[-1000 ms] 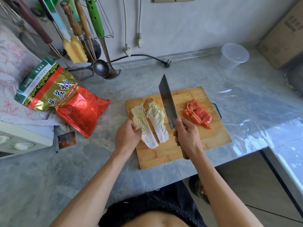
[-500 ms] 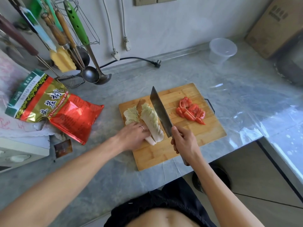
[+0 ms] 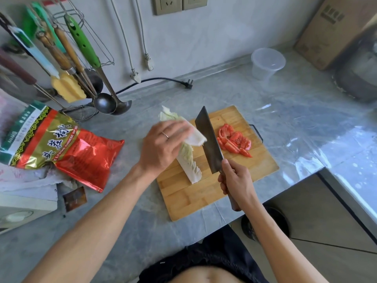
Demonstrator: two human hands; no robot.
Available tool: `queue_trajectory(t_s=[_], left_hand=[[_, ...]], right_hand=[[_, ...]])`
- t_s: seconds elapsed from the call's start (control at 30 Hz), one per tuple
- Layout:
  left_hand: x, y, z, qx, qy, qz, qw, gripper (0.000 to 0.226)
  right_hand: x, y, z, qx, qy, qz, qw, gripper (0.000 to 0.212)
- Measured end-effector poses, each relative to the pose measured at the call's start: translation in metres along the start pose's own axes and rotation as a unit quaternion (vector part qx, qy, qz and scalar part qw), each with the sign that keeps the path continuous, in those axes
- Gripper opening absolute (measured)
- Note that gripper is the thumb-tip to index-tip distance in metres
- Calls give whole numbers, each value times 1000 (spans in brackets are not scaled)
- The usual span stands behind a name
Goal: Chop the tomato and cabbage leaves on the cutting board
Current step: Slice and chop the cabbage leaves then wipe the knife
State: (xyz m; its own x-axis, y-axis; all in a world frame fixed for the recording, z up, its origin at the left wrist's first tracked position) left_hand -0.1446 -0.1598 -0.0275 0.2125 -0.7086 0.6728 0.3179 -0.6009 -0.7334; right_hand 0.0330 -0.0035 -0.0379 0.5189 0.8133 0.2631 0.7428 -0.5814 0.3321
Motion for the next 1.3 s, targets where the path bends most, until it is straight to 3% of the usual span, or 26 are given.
queue_trajectory(t_s=[0.1,0.2,0.27,0.47,0.53,0.63,0.7,0.87,1.17,1.3], left_hand=[[-33,54,21,-5,30,-134,990,32],[-45,101,36,34,40,-314,948,43],[-43,106,34,42,40,-366,929,52],[-37,77,25,50,63,-307,948,51],[-42,61,21,14,60,-330,942,49],[-54,33,14,-65,3,-483,873,40],[-59,17,10,-93,-50,-557,824,47],[-61,3,3,-133,-111,-591,788,60],[-42,20,4,-13,-53,-617,785,61],[-41,27,9,109,-26,-597,794,50]], right_hand=[[2,1,2,-7,-9,4,1000,42],[5,3,8,-11,-10,5,1000,42],[5,5,9,-16,-6,3,1000,41],[6,9,13,-24,-9,-3,1000,35],[5,10,13,-26,-14,0,1000,35],[5,10,14,-28,-14,5,999,36],[6,11,13,-27,-14,7,1000,36],[7,13,14,-31,-28,12,999,31],[7,9,6,-14,-17,-8,1000,24],[7,0,-1,-1,6,-38,999,30]])
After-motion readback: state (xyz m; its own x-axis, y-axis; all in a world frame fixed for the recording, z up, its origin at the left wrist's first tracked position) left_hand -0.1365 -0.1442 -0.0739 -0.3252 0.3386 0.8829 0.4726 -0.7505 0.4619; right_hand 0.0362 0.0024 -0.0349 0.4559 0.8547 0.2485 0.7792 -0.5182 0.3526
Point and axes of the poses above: each hand's wrist, its own y-axis away from the middle knuckle, its own x-axis out of the back of the hand, z = x × y, the point moved 1 cm from there along -y, towards the middle knuckle, and after that the axes turned 3 degrees about -y, right-handed, at the moved point
